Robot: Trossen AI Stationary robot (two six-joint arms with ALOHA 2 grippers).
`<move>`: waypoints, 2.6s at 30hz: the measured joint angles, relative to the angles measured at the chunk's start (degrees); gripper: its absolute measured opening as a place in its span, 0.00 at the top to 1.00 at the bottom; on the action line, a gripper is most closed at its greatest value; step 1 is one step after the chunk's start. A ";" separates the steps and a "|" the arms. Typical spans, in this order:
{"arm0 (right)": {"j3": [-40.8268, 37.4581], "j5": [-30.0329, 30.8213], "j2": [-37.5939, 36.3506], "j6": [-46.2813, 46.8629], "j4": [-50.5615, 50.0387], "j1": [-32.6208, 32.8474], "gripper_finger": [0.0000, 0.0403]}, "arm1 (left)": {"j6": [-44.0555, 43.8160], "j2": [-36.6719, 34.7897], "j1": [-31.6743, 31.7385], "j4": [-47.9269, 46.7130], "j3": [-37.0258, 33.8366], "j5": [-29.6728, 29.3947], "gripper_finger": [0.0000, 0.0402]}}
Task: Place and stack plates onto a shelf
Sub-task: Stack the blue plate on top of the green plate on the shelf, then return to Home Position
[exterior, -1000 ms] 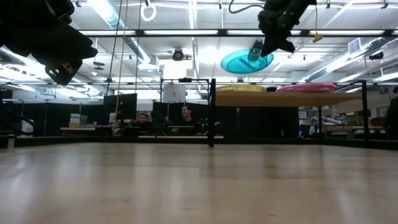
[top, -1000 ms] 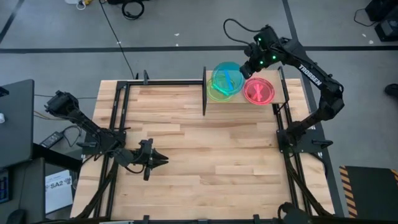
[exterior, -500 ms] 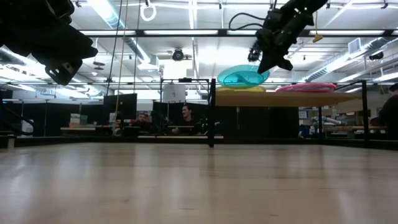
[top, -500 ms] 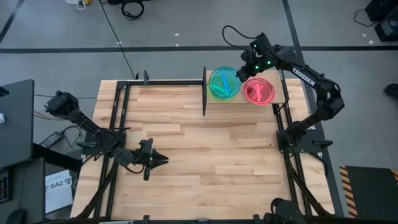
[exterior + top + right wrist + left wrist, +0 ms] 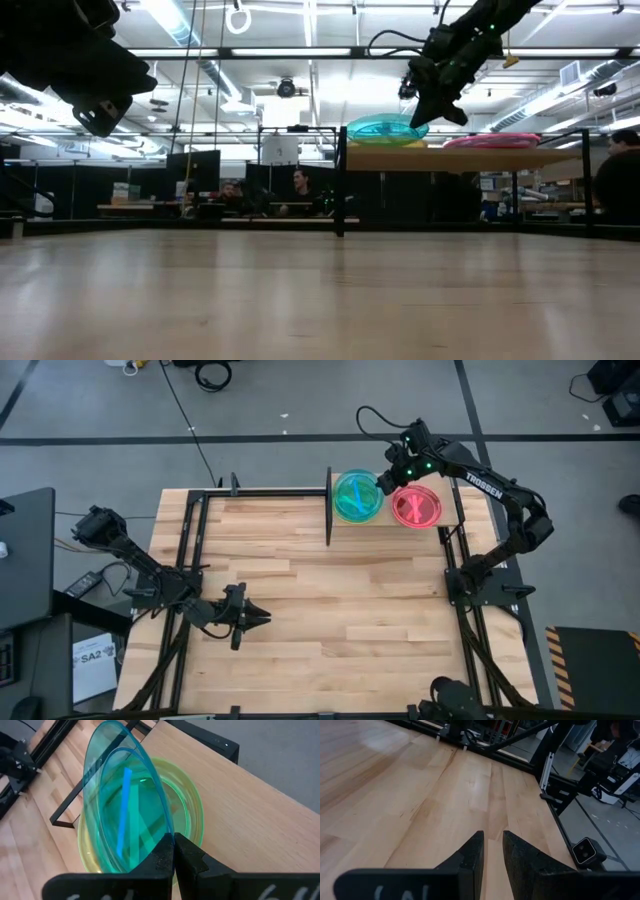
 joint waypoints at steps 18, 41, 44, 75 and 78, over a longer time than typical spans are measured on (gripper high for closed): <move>-0.16 0.07 0.00 -0.11 0.14 0.00 0.92 | 0.02 0.00 0.02 -0.04 0.00 0.00 0.81; -0.16 2.16 0.00 -0.26 0.14 0.00 0.71 | 0.04 0.00 0.00 -0.07 0.00 0.00 0.81; -0.16 2.84 0.00 -0.25 0.13 0.00 0.67 | 0.03 0.00 0.00 -0.07 0.00 0.00 0.81; -0.16 1.91 0.00 -0.04 0.12 0.98 0.58 | 5.07 0.00 3.28 1.36 0.02 1.67 0.81; -0.16 1.69 0.00 -0.04 0.12 2.53 0.59 | 8.74 0.00 7.35 3.81 0.02 7.52 0.81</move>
